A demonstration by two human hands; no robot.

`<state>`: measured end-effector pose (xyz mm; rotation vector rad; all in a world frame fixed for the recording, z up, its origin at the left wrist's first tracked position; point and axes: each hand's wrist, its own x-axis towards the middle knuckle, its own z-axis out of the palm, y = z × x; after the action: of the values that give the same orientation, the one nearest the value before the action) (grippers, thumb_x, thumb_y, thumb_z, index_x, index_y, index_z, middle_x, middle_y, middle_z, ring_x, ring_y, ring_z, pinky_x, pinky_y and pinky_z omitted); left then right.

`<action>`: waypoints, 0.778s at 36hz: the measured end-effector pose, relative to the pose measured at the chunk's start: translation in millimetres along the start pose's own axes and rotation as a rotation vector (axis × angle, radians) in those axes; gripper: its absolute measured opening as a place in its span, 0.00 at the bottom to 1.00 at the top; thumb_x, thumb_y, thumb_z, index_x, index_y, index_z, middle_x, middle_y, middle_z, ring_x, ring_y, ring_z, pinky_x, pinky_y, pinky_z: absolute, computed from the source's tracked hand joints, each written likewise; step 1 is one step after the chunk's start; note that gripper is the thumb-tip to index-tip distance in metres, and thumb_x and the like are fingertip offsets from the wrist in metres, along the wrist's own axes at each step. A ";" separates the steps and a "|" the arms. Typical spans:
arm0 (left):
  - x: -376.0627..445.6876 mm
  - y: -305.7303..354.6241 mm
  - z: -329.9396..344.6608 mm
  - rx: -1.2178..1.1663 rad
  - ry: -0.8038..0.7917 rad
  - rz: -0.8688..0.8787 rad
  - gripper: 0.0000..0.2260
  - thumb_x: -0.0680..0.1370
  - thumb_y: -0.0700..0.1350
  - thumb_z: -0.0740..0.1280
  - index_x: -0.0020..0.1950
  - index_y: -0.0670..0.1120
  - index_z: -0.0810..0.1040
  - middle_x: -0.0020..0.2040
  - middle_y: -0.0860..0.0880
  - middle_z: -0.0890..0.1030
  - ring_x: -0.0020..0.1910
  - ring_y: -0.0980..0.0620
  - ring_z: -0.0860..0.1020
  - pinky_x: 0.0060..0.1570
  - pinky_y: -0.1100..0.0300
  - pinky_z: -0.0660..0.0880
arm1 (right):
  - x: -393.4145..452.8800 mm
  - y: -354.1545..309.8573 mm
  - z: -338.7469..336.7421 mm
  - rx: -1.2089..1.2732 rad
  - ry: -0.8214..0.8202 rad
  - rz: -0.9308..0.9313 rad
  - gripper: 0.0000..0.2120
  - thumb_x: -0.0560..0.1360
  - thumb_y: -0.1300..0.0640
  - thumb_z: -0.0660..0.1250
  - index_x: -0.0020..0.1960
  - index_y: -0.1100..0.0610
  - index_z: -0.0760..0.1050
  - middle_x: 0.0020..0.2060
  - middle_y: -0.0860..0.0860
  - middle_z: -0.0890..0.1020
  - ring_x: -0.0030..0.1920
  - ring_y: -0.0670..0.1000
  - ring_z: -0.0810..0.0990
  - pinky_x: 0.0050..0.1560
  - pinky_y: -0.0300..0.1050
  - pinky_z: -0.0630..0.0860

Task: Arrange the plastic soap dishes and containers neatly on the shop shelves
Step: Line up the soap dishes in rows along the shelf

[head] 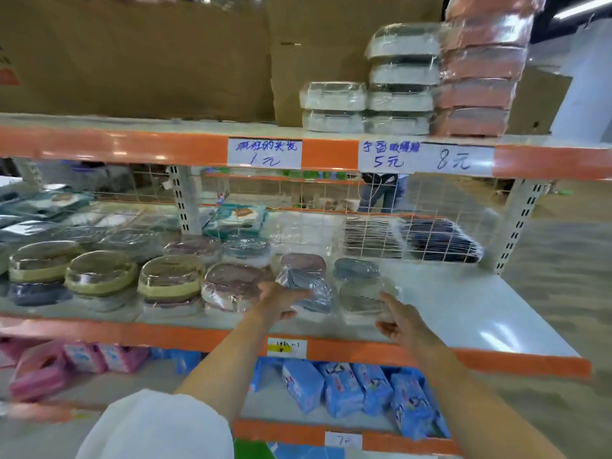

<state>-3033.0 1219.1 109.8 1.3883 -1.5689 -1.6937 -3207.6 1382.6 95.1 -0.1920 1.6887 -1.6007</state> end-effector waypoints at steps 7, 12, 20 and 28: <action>9.3 -2.9 10.3 0.148 0.033 -0.010 0.15 0.74 0.43 0.72 0.56 0.42 0.71 0.45 0.47 0.75 0.41 0.50 0.75 0.51 0.53 0.77 | 30.4 4.0 -0.7 -0.048 -0.050 0.011 0.19 0.74 0.49 0.72 0.54 0.64 0.76 0.41 0.58 0.77 0.38 0.51 0.77 0.31 0.38 0.76; 11.4 -0.1 11.6 0.522 0.106 0.038 0.20 0.75 0.53 0.70 0.58 0.39 0.75 0.42 0.47 0.76 0.47 0.48 0.79 0.51 0.56 0.79 | 36.5 -3.7 3.1 -0.645 0.110 -0.069 0.24 0.78 0.40 0.61 0.36 0.60 0.72 0.30 0.54 0.75 0.33 0.53 0.76 0.37 0.44 0.76; 15.2 -3.0 13.7 0.992 0.132 0.163 0.26 0.81 0.58 0.58 0.68 0.38 0.71 0.59 0.40 0.77 0.59 0.43 0.76 0.57 0.53 0.74 | 31.5 -7.7 2.8 -1.084 0.183 -0.203 0.26 0.81 0.44 0.57 0.67 0.65 0.68 0.67 0.62 0.65 0.63 0.61 0.71 0.57 0.50 0.71; -5.0 7.2 16.9 1.196 0.091 0.403 0.22 0.79 0.46 0.62 0.70 0.36 0.66 0.70 0.38 0.66 0.63 0.41 0.72 0.59 0.50 0.75 | 6.3 -10.9 13.2 -1.325 0.193 -0.413 0.25 0.80 0.46 0.59 0.69 0.61 0.64 0.66 0.57 0.67 0.65 0.57 0.68 0.60 0.51 0.69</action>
<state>-3047.8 1229.4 115.7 1.3766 -2.7176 -0.3489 -3208.0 1366.4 103.6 -1.1023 2.7396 -0.4732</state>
